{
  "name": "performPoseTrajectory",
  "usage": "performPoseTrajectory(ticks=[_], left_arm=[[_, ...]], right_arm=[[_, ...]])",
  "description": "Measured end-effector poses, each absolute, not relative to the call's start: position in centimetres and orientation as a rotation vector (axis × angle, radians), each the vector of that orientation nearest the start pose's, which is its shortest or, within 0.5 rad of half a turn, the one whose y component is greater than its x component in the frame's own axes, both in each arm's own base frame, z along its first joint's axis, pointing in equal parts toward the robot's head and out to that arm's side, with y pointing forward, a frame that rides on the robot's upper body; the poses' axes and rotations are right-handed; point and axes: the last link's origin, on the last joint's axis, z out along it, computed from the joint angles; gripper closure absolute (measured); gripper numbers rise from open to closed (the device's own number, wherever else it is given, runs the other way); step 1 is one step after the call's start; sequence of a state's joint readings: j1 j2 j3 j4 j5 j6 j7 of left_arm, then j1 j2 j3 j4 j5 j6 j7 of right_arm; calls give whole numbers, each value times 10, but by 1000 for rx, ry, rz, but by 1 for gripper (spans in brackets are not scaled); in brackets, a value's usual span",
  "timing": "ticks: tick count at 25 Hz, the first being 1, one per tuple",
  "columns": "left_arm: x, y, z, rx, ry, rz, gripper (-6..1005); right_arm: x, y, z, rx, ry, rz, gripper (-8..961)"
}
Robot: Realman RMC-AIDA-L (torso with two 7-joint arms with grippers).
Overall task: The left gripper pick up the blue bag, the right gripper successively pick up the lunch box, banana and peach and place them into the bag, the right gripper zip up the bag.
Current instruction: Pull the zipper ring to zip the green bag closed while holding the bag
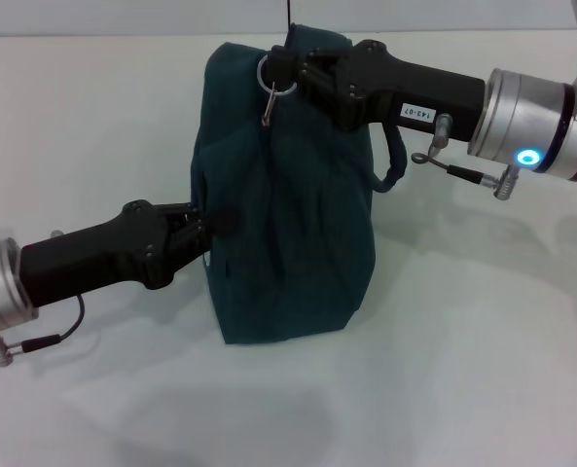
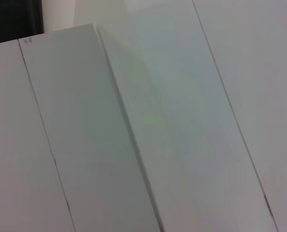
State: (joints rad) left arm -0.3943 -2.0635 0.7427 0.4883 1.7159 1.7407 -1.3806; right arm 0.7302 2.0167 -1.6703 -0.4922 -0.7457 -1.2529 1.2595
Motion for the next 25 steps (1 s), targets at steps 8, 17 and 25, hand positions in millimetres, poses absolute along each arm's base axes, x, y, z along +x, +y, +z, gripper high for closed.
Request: performPoseTrajectory(ticks=[8,17,25], left_arm=[[-274,271,1,-2614,-861,-1198,948],[-276,268,-3,-2624,-881,-1196,948],[-275,262,-3,-2645,-892,-1224,949]], right_arm=[[125,378,-50,-2640,497,1259,947],[123,376,-51,-2648,491,1266,947],[125,375,-52,-2651,524,1261,948]])
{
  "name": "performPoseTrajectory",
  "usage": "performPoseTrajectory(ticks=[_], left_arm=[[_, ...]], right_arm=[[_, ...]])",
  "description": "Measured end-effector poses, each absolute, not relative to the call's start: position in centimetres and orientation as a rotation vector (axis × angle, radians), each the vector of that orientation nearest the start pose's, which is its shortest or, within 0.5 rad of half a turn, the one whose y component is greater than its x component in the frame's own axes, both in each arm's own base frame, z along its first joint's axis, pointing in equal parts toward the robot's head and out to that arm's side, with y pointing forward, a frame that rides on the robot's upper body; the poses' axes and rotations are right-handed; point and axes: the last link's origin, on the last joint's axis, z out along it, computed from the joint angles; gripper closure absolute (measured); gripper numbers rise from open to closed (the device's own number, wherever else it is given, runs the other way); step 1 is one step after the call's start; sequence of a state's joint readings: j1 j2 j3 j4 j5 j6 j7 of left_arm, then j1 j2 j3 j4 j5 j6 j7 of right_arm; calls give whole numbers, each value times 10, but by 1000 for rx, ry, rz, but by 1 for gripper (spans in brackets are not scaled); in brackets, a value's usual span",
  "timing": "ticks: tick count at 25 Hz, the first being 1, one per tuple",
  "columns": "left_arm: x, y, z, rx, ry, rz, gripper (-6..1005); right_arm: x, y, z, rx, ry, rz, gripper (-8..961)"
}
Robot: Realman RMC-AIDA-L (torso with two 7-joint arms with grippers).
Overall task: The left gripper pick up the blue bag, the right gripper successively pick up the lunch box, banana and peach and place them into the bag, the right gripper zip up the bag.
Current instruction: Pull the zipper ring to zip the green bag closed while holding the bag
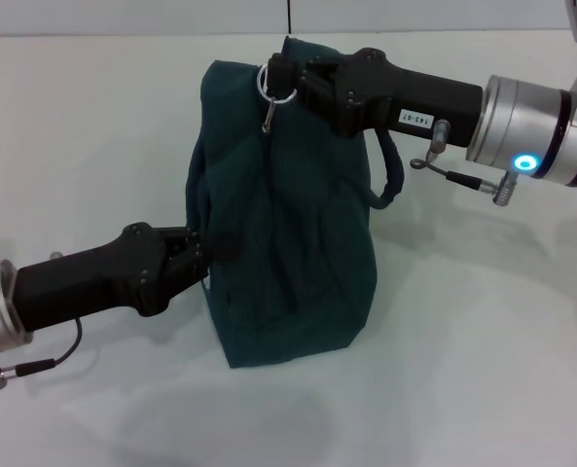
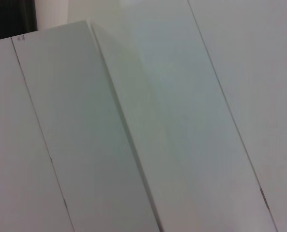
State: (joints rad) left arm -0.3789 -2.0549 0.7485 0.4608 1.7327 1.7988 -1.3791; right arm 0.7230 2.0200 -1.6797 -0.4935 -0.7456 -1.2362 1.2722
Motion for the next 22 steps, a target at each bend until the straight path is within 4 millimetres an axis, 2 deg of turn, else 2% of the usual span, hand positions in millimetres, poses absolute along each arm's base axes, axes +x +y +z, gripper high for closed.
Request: performPoseTrajectory(ticks=[14,22], left_arm=[[-276,254,-8,-2664,-921,-1231,949],[-277,249,-9,-2676,-930,-1238,949]], right_arm=[[132,381,-56,-2617,567,1211,947],[137,388,-49,-2561,572,1204,947]])
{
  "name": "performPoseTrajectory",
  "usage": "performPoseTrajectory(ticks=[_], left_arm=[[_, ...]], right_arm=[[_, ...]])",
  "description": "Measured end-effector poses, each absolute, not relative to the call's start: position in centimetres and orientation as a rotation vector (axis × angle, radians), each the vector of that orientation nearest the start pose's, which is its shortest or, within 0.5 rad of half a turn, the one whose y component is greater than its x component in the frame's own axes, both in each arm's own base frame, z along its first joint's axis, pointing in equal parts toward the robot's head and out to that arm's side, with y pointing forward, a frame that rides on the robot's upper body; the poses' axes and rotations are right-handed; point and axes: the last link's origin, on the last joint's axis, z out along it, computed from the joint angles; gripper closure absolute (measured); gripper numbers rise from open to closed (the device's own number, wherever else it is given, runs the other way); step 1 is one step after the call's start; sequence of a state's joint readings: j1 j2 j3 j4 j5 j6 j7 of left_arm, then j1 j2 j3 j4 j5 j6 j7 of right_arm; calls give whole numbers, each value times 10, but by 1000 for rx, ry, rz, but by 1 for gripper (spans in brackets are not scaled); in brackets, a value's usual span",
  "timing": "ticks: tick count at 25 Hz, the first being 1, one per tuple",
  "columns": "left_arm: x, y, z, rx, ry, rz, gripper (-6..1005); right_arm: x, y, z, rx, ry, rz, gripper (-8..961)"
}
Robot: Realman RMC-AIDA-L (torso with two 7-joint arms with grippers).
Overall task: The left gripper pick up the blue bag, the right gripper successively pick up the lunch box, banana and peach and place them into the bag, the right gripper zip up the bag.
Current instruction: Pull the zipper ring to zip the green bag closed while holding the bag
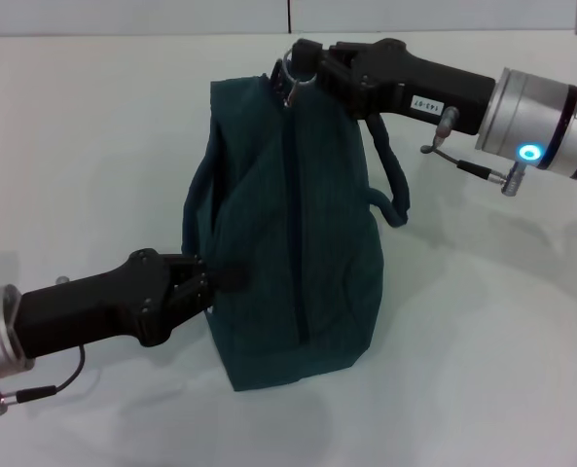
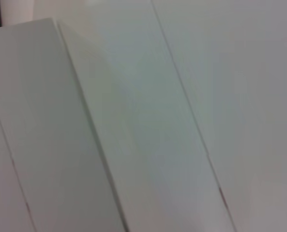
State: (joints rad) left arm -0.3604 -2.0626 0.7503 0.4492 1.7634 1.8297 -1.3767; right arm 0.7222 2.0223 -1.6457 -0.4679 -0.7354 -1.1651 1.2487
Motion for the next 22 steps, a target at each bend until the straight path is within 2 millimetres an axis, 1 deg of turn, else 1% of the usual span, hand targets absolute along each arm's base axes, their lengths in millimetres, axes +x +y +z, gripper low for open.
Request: performPoseTrajectory(ticks=[6,11,16,22], left_arm=[[-283,245,-4,-2652,-940,-1234,949],[-288,241,-2,-2637,-915,-1225,949],[-292,238,0,-2622,-921,-1220,949],[-294,235,-1,-2612,-934,-1221,942]], right_arm=[[139,391,-47,-2539,563,1199,948],[141,393,-44,-2521,568,1198,948],[148,396,-41,-2475,567,1180,947],[152,400,-41,-2449,563,1139,947]])
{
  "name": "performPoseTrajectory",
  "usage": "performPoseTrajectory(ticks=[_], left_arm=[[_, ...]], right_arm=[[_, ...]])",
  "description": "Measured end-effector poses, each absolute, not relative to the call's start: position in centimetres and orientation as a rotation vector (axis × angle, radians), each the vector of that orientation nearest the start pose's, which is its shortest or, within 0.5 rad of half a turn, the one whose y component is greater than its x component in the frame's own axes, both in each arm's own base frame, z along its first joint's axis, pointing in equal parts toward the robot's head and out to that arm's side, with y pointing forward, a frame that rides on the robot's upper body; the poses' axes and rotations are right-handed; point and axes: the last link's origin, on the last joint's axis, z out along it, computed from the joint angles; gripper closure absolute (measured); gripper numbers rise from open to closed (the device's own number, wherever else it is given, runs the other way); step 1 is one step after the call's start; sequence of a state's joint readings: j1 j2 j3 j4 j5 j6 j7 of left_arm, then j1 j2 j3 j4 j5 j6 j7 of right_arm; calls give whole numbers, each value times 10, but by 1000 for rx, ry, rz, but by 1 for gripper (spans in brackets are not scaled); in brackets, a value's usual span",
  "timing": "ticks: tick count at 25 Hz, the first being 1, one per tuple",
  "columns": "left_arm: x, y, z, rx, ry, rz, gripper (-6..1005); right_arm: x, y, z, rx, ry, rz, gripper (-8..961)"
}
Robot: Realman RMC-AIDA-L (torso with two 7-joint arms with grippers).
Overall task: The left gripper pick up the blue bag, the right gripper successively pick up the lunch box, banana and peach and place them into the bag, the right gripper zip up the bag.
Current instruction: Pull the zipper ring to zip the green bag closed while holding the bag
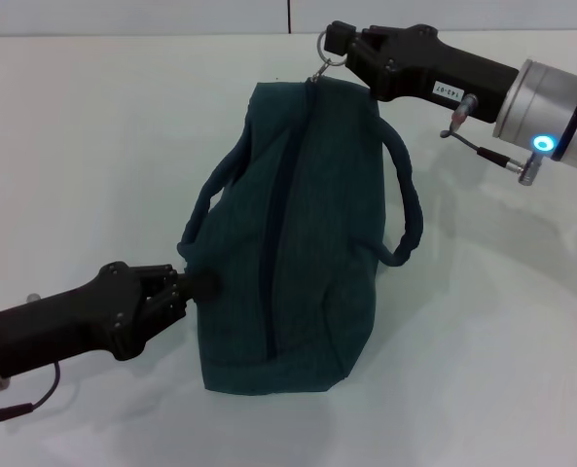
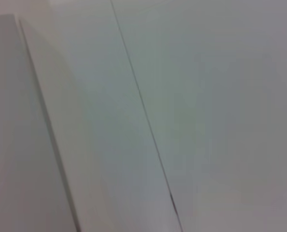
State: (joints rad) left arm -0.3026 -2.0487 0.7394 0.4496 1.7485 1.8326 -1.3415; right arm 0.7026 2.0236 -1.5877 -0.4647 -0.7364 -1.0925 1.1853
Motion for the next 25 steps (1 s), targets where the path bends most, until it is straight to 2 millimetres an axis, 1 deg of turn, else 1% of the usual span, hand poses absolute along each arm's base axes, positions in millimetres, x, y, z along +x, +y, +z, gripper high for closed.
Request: performPoseTrajectory(ticks=[5,8,14,23,25], left_arm=[[-296,232,-1,-2602,-942,-1219,925],[-297,231,-1,-2602,-919,-1216,915],[-293,234,-5,-2604,-886,-1224,895],[-290,240,-2,-2562,-870,-1249,864],[-290,242,-2,-2552,-866,-1254,781]], right_arm=[[155,402,-42,-2439,573,1123,947],[156,402,-42,-2435,568,1118,948],[157,402,-40,-2424,557,1115,948],[158,402,-40,-2423,557,1116,948],[158,402,-40,-2424,556,1117,948]])
